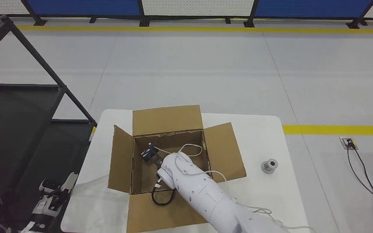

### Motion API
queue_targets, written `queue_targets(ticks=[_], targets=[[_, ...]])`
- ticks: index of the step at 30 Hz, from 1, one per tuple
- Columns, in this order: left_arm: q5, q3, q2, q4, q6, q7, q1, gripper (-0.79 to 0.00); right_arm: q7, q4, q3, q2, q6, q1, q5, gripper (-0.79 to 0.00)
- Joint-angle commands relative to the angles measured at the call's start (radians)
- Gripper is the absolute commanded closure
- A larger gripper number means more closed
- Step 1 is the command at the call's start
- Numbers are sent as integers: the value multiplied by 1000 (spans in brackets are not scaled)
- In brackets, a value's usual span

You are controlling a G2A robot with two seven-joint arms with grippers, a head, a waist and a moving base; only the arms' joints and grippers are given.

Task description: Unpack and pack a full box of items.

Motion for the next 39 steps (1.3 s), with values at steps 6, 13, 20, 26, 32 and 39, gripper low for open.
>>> queue_targets(ticks=[6, 13, 20, 26, 32, 39], targets=[[0, 0, 0, 0, 0, 0, 0, -785, -4, 66, 13, -23, -9, 17, 2, -262], [0, 0, 0, 0, 0, 0, 0, -785, 7, 108, 28, -28, -28, 36, 7, -271], [0, 0, 0, 0, 0, 0, 0, -785, 18, 117, 32, -28, -27, 33, -1, -329], [0, 0, 0, 0, 0, 0, 0, -785, -6, 129, 44, -26, -41, 31, 4, -332], [0, 0, 0, 0, 0, 0, 0, -785, -37, 143, 62, -21, -89, 32, 19, 0], [0, 0, 0, 0, 0, 0, 0, -785, -102, 142, 93, -4, -213, 57, 55, 0]])
